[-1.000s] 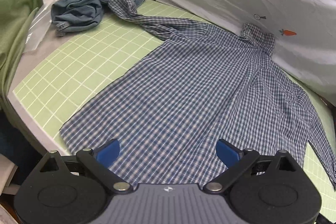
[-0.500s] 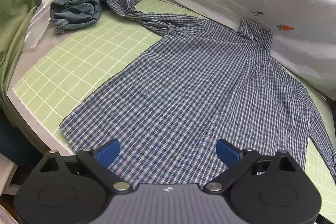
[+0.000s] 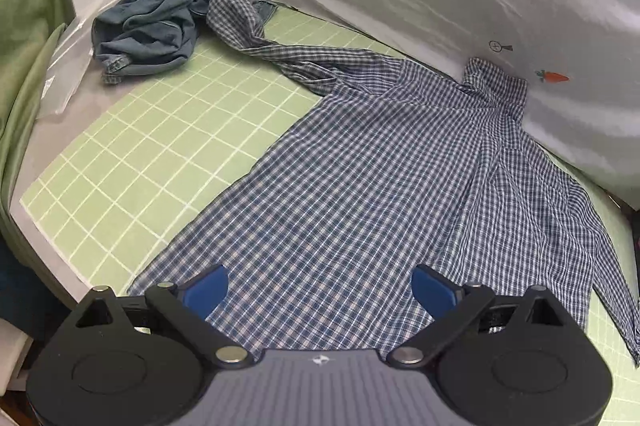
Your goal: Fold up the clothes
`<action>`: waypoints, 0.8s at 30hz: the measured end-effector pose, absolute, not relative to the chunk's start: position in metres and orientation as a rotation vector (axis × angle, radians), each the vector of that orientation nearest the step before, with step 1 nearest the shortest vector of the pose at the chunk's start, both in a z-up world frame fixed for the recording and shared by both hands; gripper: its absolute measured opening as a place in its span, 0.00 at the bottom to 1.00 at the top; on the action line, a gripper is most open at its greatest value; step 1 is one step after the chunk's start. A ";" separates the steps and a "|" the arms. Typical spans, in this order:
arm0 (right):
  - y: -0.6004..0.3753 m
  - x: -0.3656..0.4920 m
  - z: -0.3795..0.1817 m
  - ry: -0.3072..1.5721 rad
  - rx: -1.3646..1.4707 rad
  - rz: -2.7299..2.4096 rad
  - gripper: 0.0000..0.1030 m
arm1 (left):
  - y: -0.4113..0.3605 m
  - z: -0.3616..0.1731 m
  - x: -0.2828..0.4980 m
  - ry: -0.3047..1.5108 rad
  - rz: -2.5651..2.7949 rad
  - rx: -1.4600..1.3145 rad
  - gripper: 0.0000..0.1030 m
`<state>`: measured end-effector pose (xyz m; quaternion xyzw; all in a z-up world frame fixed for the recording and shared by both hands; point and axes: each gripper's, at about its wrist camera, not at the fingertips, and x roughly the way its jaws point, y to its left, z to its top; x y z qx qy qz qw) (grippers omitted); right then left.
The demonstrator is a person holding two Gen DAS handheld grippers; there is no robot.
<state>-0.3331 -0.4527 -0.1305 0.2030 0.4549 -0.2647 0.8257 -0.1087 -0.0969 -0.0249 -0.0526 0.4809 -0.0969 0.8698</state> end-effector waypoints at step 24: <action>-0.409 -0.230 -0.111 0.816 0.470 -0.675 1.00 | -0.035 -0.012 -0.019 0.954 -0.190 -0.095 0.95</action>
